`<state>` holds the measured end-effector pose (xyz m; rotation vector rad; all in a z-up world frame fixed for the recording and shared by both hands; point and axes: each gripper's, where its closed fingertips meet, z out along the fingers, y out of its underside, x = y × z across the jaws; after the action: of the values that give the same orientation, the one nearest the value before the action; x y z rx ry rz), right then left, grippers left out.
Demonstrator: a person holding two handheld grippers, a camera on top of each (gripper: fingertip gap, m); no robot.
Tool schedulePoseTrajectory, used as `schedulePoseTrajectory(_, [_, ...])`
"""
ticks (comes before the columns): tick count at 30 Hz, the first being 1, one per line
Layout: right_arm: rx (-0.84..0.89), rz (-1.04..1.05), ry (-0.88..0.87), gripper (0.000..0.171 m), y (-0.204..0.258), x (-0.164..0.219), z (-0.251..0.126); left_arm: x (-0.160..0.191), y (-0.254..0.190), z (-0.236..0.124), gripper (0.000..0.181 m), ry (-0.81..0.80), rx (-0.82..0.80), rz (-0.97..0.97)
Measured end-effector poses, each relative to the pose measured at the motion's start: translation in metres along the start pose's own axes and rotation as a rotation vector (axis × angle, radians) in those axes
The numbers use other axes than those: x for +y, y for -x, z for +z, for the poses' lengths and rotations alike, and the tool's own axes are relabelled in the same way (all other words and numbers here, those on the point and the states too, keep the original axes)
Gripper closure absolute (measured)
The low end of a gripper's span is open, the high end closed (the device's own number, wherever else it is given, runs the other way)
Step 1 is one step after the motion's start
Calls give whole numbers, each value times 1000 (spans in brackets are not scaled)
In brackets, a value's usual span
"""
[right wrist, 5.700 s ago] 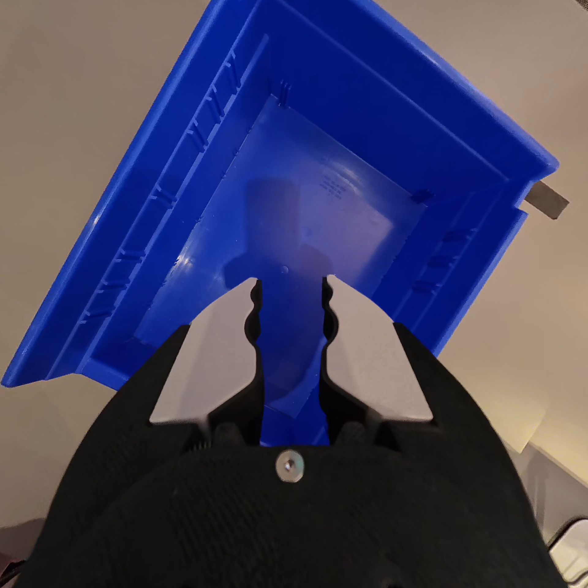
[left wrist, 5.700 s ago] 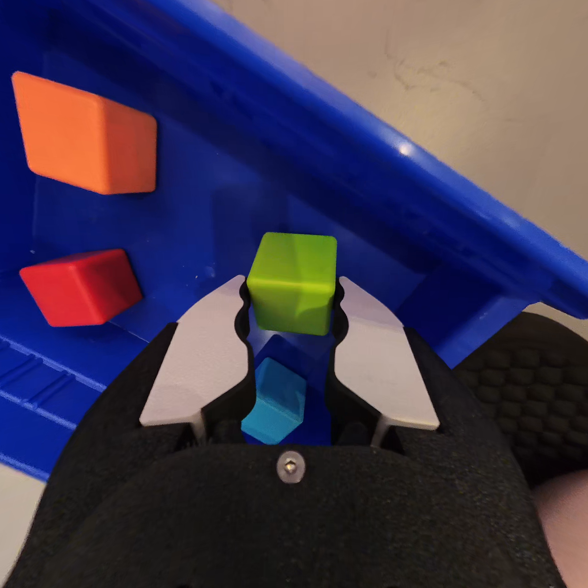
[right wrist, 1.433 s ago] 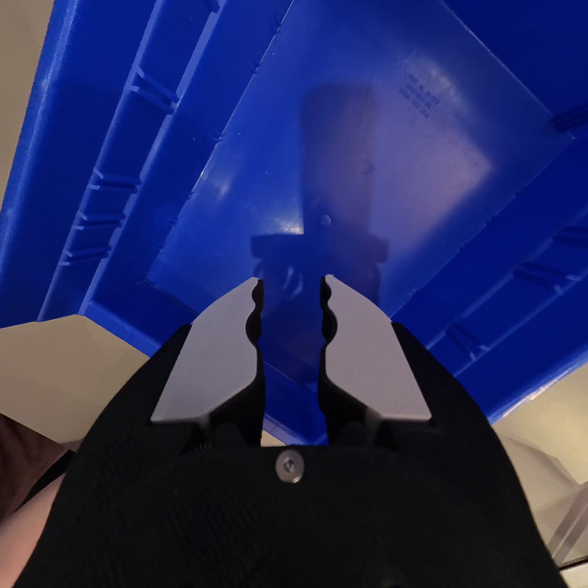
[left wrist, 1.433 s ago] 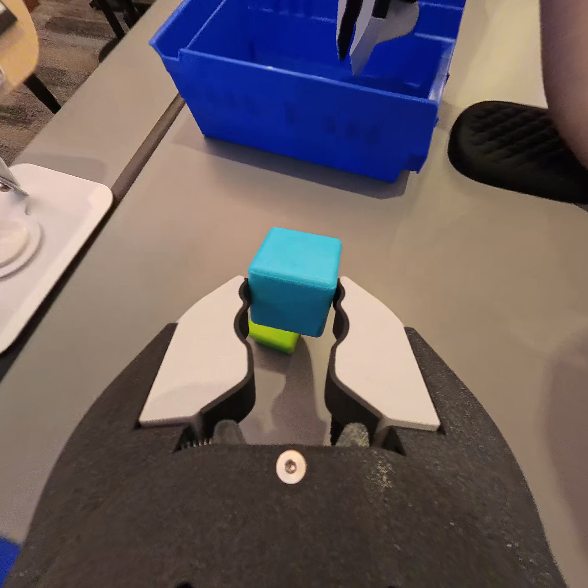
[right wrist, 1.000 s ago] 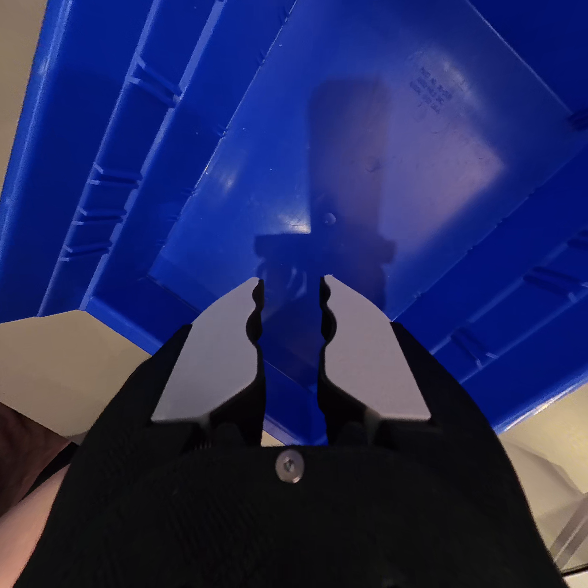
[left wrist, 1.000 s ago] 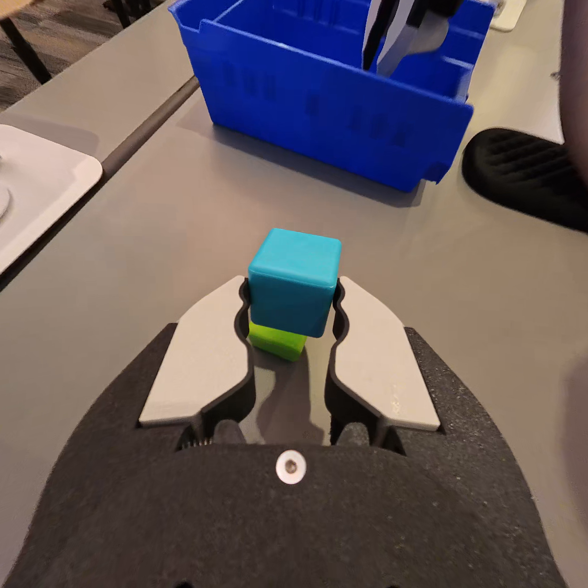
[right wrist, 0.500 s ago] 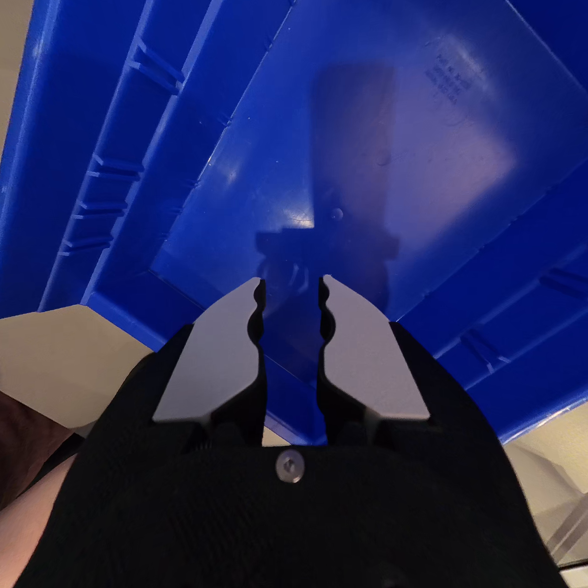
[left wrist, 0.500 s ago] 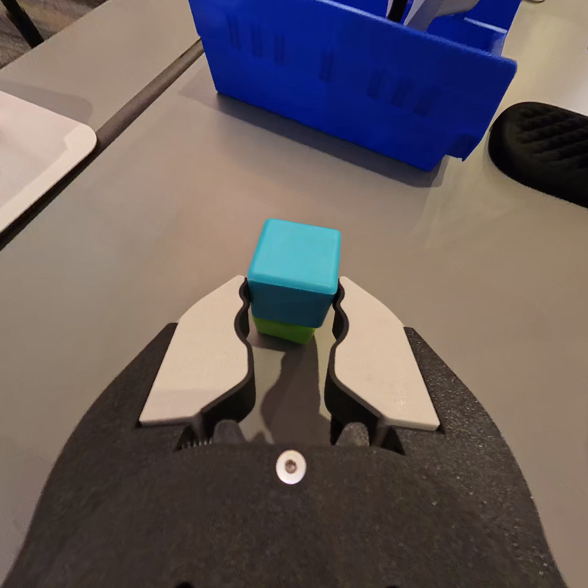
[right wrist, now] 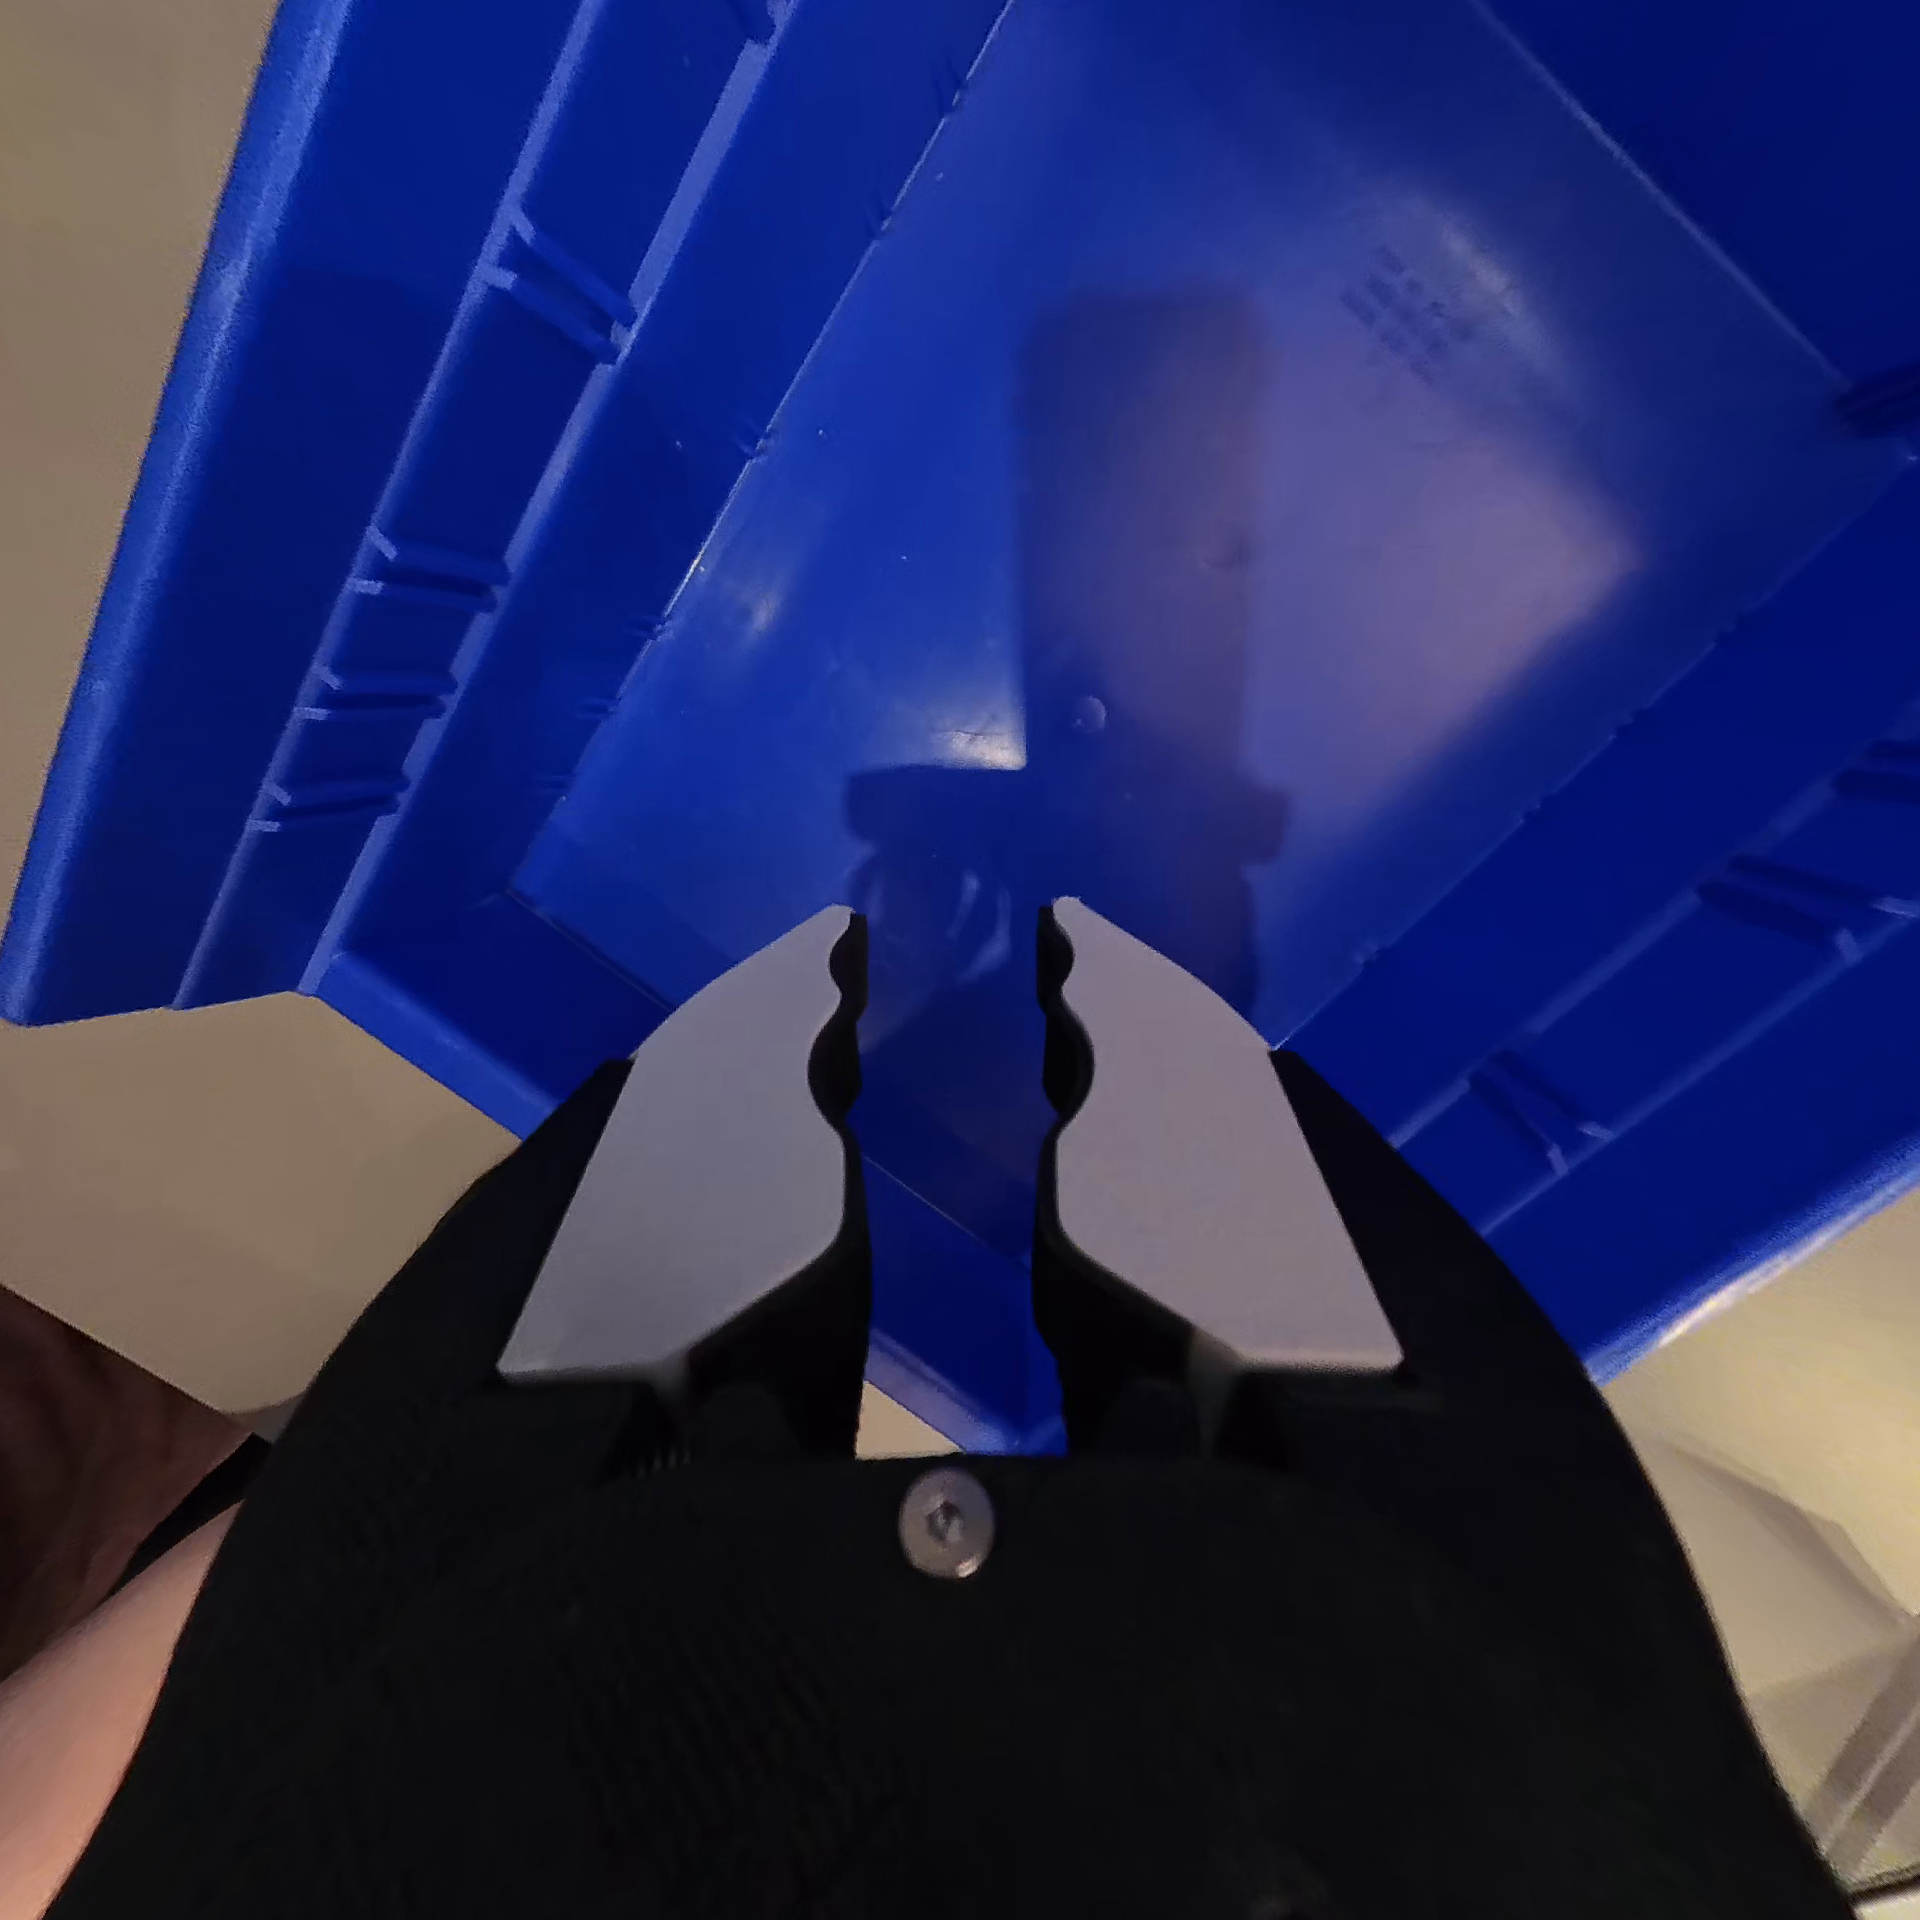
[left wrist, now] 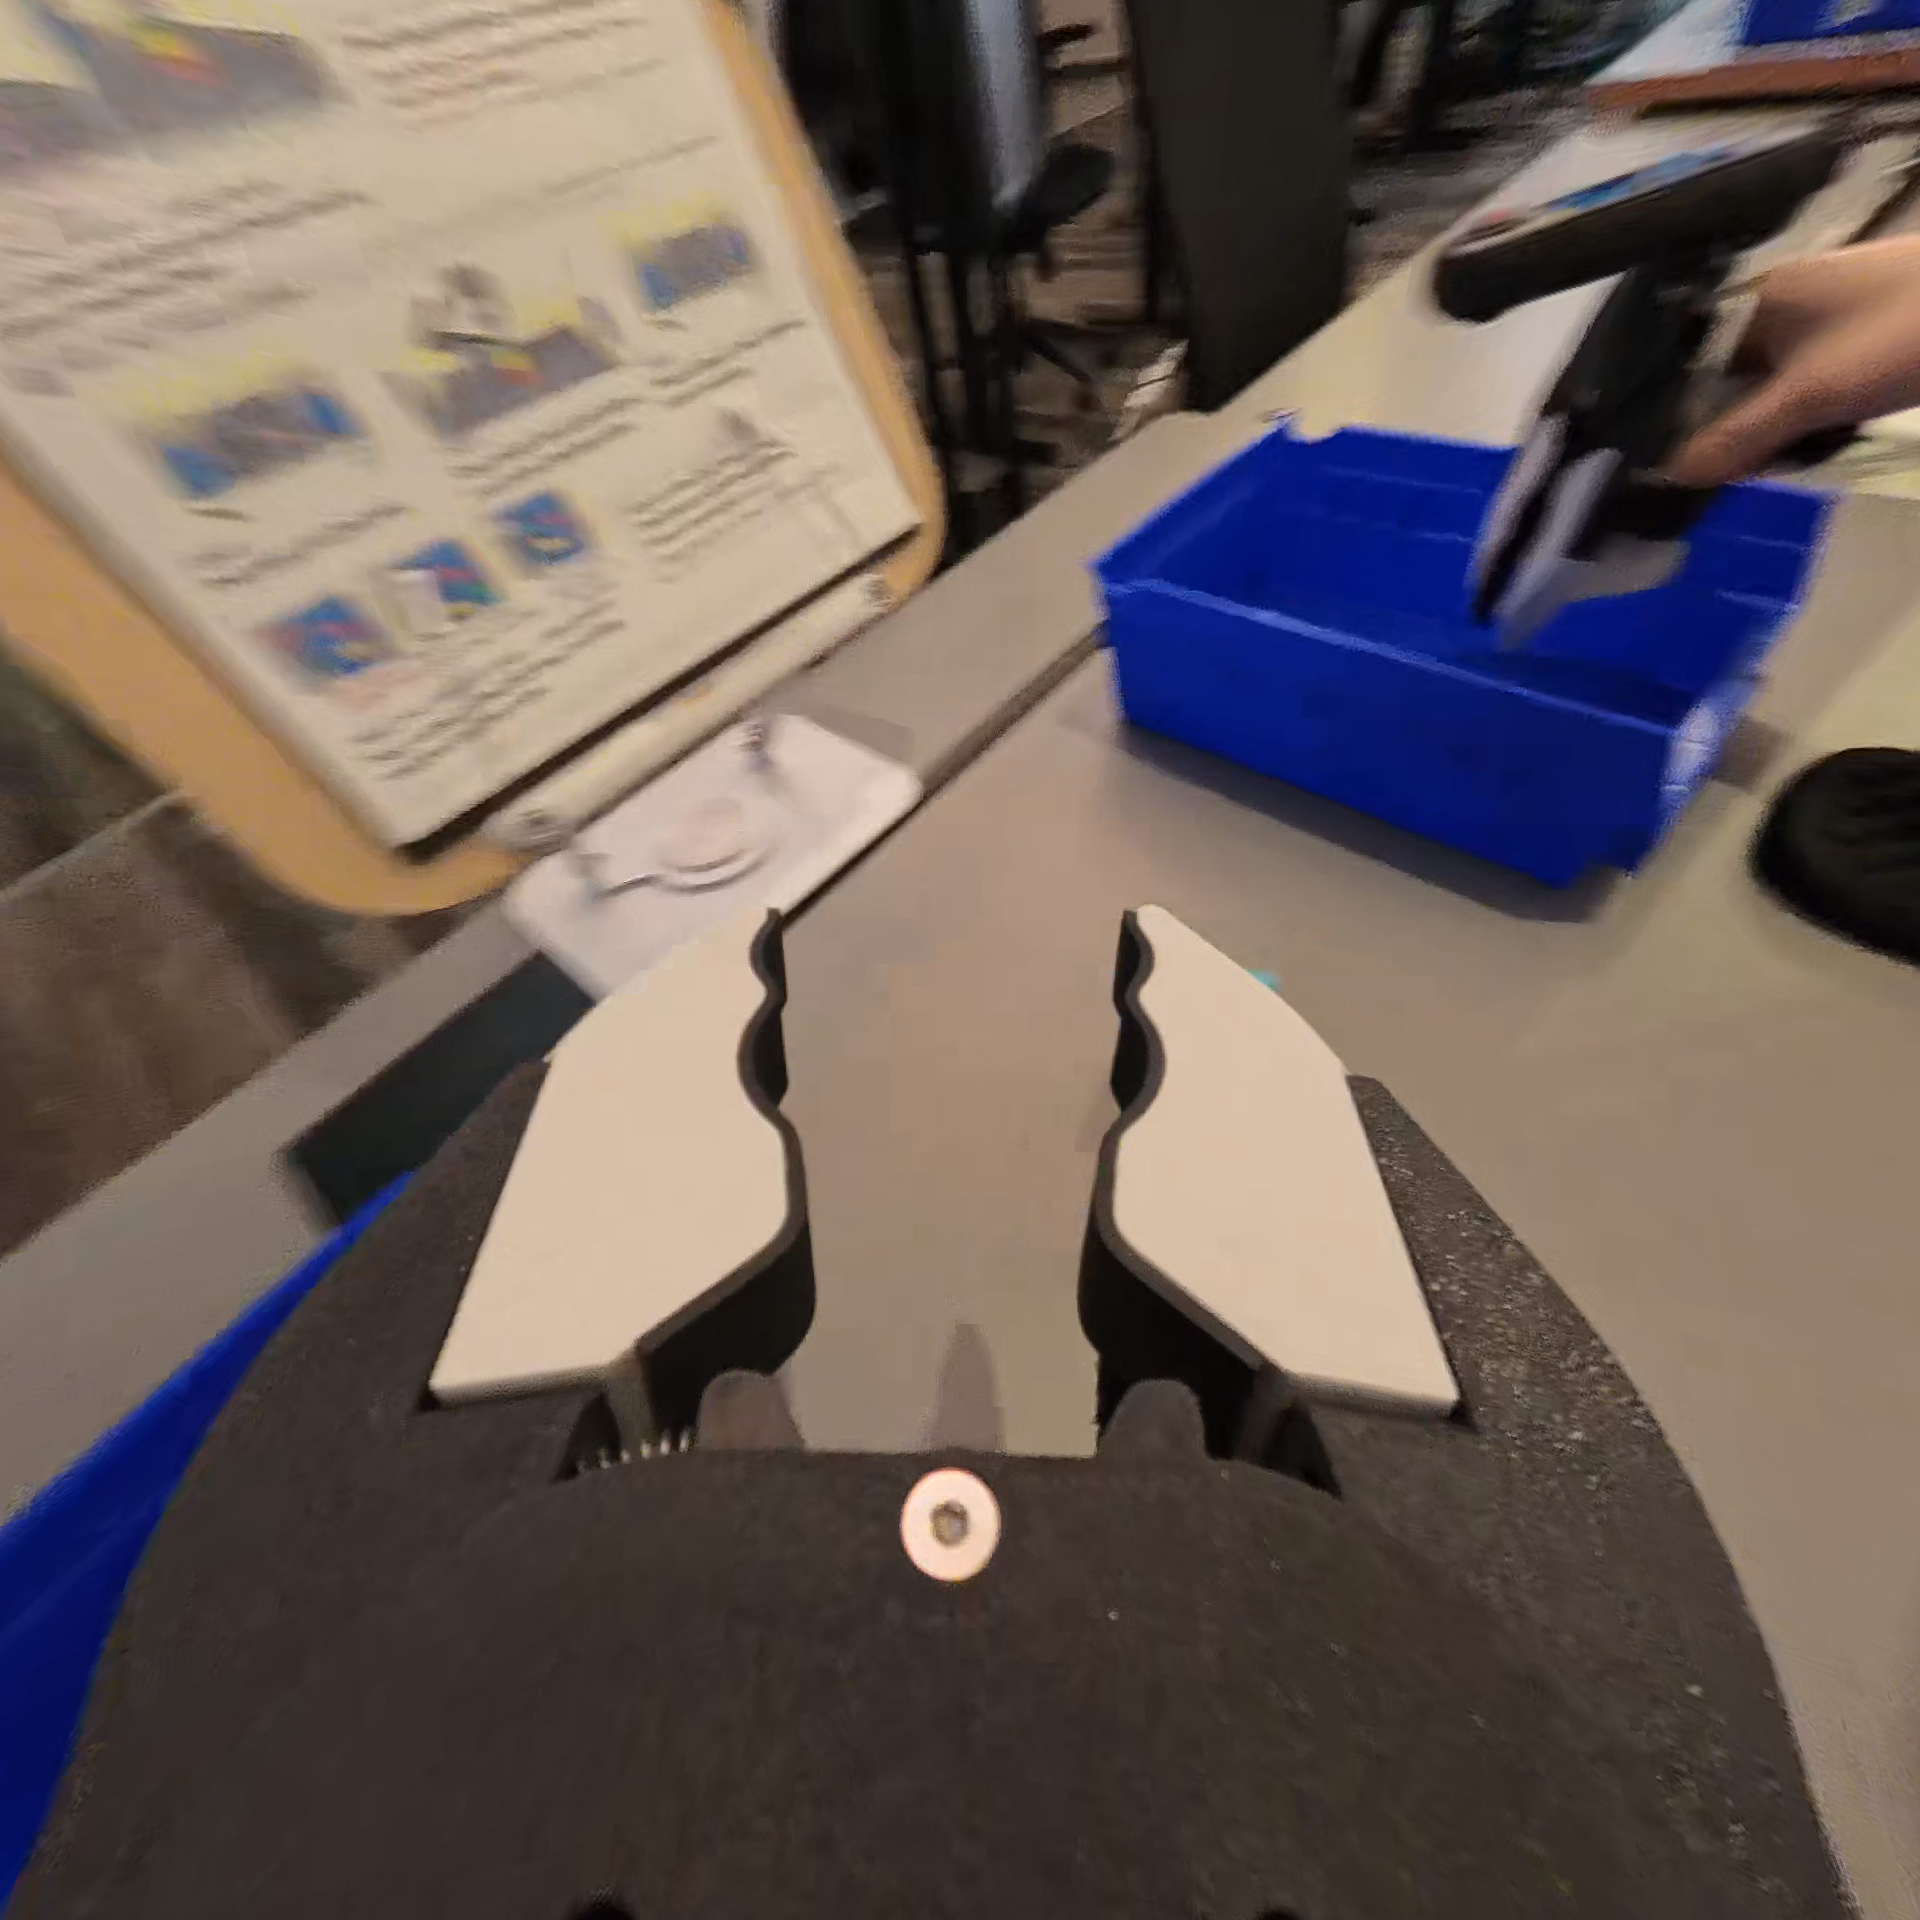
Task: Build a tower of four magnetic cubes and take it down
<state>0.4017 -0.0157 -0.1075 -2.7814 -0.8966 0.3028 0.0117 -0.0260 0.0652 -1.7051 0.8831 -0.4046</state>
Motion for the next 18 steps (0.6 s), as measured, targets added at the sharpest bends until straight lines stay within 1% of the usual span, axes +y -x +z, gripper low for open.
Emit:
schedulePoseTrajectory(1, [2,1,-7,137,0,-1,-2,4,21,-13,125,34,-61,24])
schedulePoseTrajectory(3, [13,-2,-15,137,-1,-1,-5,26,61,-28,125,143,-168,69])
schedulePoseTrajectory(6, [26,-1,-27,137,-2,0,-11,80,105,-34,124,380,-221,143])
schedulePoseTrajectory(7, [30,3,-32,137,-3,0,-13,97,117,-33,130,433,-224,182])
schedulePoseTrajectory(8, [33,7,-37,137,-4,1,-14,113,124,-31,134,478,-202,217])
schedulePoseTrajectory(11, [36,17,-43,137,-5,5,-17,161,133,-23,129,645,-80,306])
schedulePoseTrajectory(12, [37,22,-43,137,-6,7,-18,172,136,-21,127,691,-52,322])
schedulePoseTrajectory(14, [42,39,-42,137,-10,12,-18,187,138,-16,130,747,7,338])
schedulePoseTrajectory(15, [46,52,-41,137,-12,14,-19,193,143,-15,134,773,17,362])
schedulePoseTrajectory(17, [50,71,-42,137,-14,17,-19,201,151,-8,128,782,44,399])
schedulePoseTrajectory(18, [52,77,-41,137,-15,19,-20,205,150,-6,128,792,73,392])
